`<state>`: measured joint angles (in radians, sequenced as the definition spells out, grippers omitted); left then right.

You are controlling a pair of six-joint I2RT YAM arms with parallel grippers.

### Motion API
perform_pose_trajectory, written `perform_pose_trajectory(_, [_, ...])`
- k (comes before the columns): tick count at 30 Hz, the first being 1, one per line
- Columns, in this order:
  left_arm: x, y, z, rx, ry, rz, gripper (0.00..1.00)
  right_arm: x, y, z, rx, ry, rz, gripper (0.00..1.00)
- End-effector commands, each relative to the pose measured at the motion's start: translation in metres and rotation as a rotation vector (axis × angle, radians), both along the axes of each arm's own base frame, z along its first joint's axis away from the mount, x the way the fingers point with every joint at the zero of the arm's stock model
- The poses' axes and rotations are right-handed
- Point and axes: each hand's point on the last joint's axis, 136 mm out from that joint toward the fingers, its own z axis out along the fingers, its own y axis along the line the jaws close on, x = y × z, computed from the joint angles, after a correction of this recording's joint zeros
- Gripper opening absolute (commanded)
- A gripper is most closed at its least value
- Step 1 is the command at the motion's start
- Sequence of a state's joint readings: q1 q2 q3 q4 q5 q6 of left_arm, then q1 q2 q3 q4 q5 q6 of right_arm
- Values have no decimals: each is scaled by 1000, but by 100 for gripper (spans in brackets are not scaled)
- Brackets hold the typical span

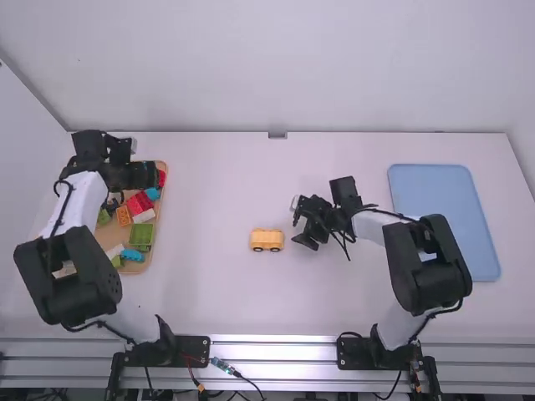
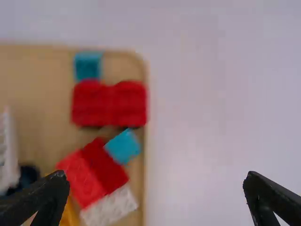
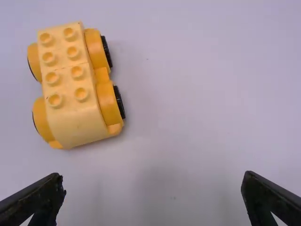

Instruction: Assemble lego blocks to make yellow taxi

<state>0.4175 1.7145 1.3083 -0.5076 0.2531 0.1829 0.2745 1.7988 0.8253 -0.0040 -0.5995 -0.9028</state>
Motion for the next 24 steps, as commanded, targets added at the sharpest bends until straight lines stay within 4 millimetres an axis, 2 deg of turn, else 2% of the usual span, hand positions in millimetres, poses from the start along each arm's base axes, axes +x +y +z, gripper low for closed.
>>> perform_pose_trajectory(1, [-3,24,-25,-63,135,182,99,2,3,5,-12,-16,-6,99])
perform_pose_trajectory(3, [-4,27,-33,-87,204,186,99,1,6,6,-11,-18,2,99])
perform_pose_trajectory(8, [-14,60,-48,15,437,319,99,0,9,6,-9,-23,9,99])
perform_pose_trajectory(14, [-8,66,-56,36,496,258,99,8,1,8,-6,-34,-18,99])
perform_pose_trajectory(18, [-22,66,-60,25,549,276,99,12,-1,9,-2,-48,-26,99])
perform_pose_trajectory(20, [-33,73,-66,46,585,333,99,12,-1,9,-2,-50,-26,99])
perform_pose_trajectory(24, [-45,81,-85,65,607,381,99,15,0,11,3,-64,-25,99])
